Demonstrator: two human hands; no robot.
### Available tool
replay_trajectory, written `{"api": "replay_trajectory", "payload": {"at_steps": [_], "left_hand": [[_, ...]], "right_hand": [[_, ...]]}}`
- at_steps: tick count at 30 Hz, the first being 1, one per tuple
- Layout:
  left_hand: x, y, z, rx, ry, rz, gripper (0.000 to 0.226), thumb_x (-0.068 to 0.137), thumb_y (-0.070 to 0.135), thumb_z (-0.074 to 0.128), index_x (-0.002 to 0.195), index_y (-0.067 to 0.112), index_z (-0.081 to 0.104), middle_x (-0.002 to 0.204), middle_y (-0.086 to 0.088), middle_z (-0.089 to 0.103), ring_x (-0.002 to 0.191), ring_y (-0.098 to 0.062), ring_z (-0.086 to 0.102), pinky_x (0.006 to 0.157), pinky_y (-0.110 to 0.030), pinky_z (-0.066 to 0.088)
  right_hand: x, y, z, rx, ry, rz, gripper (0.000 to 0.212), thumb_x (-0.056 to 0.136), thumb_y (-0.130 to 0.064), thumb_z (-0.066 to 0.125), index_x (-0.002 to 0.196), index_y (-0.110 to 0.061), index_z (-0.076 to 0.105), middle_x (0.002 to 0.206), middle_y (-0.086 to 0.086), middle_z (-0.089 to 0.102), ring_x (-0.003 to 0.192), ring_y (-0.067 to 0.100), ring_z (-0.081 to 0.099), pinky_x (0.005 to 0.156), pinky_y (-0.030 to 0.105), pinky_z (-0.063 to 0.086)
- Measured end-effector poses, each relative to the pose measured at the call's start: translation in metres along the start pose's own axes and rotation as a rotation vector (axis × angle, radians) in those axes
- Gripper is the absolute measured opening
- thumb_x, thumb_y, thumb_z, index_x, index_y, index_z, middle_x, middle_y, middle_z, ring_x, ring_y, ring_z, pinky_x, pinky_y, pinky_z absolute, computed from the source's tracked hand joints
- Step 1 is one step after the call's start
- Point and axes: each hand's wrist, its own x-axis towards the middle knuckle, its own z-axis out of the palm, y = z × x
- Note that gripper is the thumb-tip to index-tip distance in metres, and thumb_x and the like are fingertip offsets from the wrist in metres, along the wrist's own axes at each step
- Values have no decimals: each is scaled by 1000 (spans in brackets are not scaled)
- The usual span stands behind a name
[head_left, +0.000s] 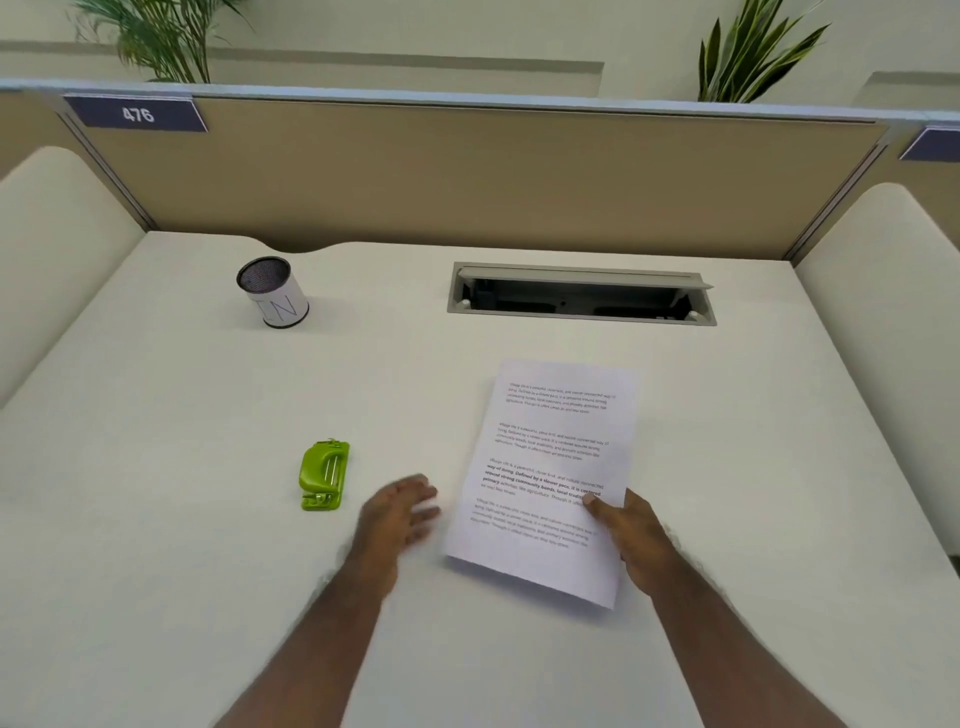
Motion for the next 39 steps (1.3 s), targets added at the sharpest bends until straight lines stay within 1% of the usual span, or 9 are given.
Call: {"api": "replay_trajectory", "payload": {"at_steps": [3,5,8,11,14,19,23,27,39], "left_hand": [[21,33,-34,345,353,350,13,86,15,62,97,13,69,103,-16,71,88,-33,68,81,-41,53],[36,49,-60,646,581,436,30,82,17,60,109,9,70,113,-19,70,104,-38,65,92,-43,50],[58,60,-86,901,607,207,48,86,29,60,131,11,59,135,-21,54,123,-43,51,102,-48,43],[72,57,-97,1100,509,57,47,91,38,55,126,8,62,129,-25,55,121,-43,52,104,-45,44],[76,55,-97,1048,478,86,36,90,31,55,111,5,69,115,-24,65,106,-42,62,96,-43,50],[76,56,-86,912,430,116,27,89,22,55,94,0,69,102,-25,68,96,-41,64,85,-41,51],[82,55,-76,774,354,104,27,91,16,54,92,-9,65,104,-32,64,102,-45,62,90,-53,54],[78,48,-56,639,245,89,14,91,16,56,84,5,62,92,-22,60,91,-31,60,93,-60,52],[47,32,5,515,-19,24,16,96,13,55,82,7,61,95,-19,60,89,-30,60,93,-54,55]], "right_hand": [[2,7,-3,-24,-13,24,31,93,-9,64,124,-12,64,119,10,72,109,31,68,99,52,52],[3,10,-4,-49,-9,24,31,93,-8,64,124,-10,64,120,12,71,109,34,67,99,55,51],[5,14,-3,-56,-1,29,31,92,-8,64,123,-8,64,118,13,72,107,34,68,98,56,51],[6,15,-1,-54,-9,24,28,92,-8,64,120,-12,65,117,12,72,107,34,68,98,55,52],[7,16,0,-57,-22,16,28,93,-9,64,120,-11,65,117,12,72,107,33,68,98,54,52],[8,20,-1,-36,-52,6,32,92,-9,64,124,-8,64,118,13,72,108,33,68,99,54,51],[8,20,-3,4,-89,9,31,92,-8,65,123,-9,65,118,13,72,110,34,68,99,54,51],[8,21,-3,33,-138,16,27,91,-9,65,118,-12,67,117,10,74,108,31,70,94,47,55],[12,22,-4,26,-165,30,30,93,-9,64,122,-10,65,117,12,73,108,33,69,97,55,53]]}}
